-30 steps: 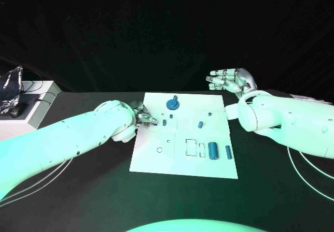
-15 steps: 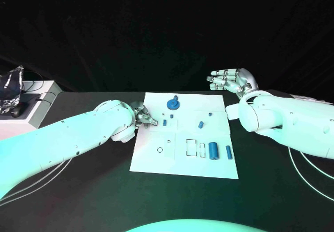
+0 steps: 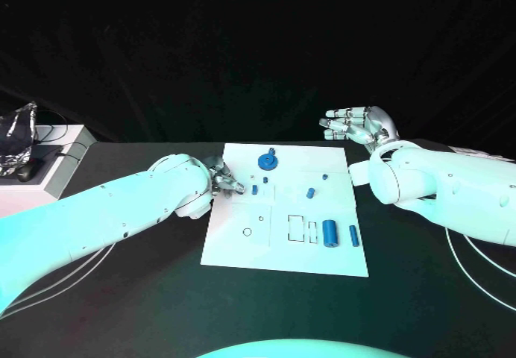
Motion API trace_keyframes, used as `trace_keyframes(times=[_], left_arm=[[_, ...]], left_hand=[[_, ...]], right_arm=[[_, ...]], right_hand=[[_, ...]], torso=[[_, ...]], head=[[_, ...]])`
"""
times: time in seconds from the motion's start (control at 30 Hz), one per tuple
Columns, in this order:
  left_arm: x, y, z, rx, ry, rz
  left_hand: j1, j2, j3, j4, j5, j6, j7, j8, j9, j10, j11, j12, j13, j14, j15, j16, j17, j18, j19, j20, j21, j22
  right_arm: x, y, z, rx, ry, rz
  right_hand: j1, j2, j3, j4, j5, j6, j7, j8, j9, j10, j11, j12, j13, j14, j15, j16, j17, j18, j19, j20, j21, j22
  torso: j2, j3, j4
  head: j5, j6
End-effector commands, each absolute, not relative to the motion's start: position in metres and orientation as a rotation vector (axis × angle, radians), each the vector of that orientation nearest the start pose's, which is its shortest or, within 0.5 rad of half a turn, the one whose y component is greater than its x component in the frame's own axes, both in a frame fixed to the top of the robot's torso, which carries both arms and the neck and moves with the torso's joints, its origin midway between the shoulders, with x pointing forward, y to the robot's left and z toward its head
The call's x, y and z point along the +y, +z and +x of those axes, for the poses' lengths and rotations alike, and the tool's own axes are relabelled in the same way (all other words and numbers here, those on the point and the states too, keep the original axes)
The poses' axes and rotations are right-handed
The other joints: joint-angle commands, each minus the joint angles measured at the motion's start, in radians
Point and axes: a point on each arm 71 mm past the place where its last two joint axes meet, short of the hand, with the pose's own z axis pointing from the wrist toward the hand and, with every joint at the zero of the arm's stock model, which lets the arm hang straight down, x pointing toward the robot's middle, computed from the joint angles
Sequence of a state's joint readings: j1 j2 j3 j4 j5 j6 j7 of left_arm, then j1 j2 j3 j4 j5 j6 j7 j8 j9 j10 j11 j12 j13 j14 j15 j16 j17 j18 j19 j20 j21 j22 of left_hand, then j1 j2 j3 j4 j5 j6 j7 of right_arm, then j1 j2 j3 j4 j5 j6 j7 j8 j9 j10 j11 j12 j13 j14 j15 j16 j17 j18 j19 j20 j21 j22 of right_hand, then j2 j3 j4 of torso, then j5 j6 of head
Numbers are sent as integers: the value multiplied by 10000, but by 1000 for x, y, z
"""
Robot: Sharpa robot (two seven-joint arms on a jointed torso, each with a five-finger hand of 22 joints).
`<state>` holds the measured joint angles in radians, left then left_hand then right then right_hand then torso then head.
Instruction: Assemble the parts on the task board
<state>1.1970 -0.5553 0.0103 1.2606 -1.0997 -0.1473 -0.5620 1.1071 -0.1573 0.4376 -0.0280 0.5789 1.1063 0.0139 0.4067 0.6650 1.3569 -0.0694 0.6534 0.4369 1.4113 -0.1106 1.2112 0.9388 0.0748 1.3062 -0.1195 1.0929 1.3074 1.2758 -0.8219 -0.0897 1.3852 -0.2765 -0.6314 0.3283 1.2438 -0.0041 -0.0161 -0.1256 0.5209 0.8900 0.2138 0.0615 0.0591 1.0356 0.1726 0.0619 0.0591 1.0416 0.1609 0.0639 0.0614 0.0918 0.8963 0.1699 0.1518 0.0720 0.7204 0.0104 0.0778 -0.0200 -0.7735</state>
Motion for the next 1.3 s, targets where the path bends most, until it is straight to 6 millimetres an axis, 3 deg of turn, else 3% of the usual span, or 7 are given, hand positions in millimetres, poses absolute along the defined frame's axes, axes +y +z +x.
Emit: trace_keyframes(times=[0.03, 0.37, 0.8, 1.3], left_arm=[[147, -227, 527, 21363, -4044, -3743], [146, -230, 527, 21814, -3972, -3613], [143, -230, 528, 21825, -3992, -3458], [141, -229, 530, 21641, -3952, -3433]], left_hand=[[208, 410, 494, -577, -33, 127, -187, 11, -36, 25, -67, 71, -11, -9, -65, 52, 53, -140, -2, 35, 30, 616], [-106, 839, 227, -665, -45, 370, -331, 210, -56, 345, -148, 70, -295, 38, -96, 365, 544, -213, 75, -14, 125, 656], [-60, 1061, -319, -727, -60, 448, -372, 248, -148, 394, -161, 159, -503, 59, -95, 397, 716, -238, 76, -10, 118, 665], [361, 1152, -2260, 15, -78, 489, -463, 278, -259, 341, -178, 297, -594, 71, -104, 347, 717, -248, 89, 6, 104, 671]], right_arm=[[-255, -159, 524, 12739, 10913, 8701], [-257, -159, 524, 12695, 10870, 8703], [-256, -159, 524, 12703, 10871, 8707], [-256, -159, 524, 12712, 10882, 8706]], right_hand=[[-32, 32, 22, 10, 58, -91, -1, -57, -16, -25, 8, -32, -14, 14, -1, -34, -14, -207, -71, -1, 68, -4], [-32, 32, 22, 10, 58, -91, -1, -57, -16, -25, 8, -32, -14, 14, -1, -34, -14, -207, -71, -1, 68, -4], [-27, 32, 30, 22, 64, -78, -3, -57, -15, -20, 6, -32, -14, 10, -1, -35, -14, -206, -74, -1, 70, -4], [-27, 32, 30, 22, 64, -78, -3, -57, -15, -20, 6, -32, -14, 10, -1, -35, -14, -206, -74, -1, 70, -4]], torso=[[2, 11, -8], [-4, 3, 7], [-2, -3, 5], [-4, -1, 8]], head=[[0, -11], [-16, -26], [-24, -24], [-29, -36]])
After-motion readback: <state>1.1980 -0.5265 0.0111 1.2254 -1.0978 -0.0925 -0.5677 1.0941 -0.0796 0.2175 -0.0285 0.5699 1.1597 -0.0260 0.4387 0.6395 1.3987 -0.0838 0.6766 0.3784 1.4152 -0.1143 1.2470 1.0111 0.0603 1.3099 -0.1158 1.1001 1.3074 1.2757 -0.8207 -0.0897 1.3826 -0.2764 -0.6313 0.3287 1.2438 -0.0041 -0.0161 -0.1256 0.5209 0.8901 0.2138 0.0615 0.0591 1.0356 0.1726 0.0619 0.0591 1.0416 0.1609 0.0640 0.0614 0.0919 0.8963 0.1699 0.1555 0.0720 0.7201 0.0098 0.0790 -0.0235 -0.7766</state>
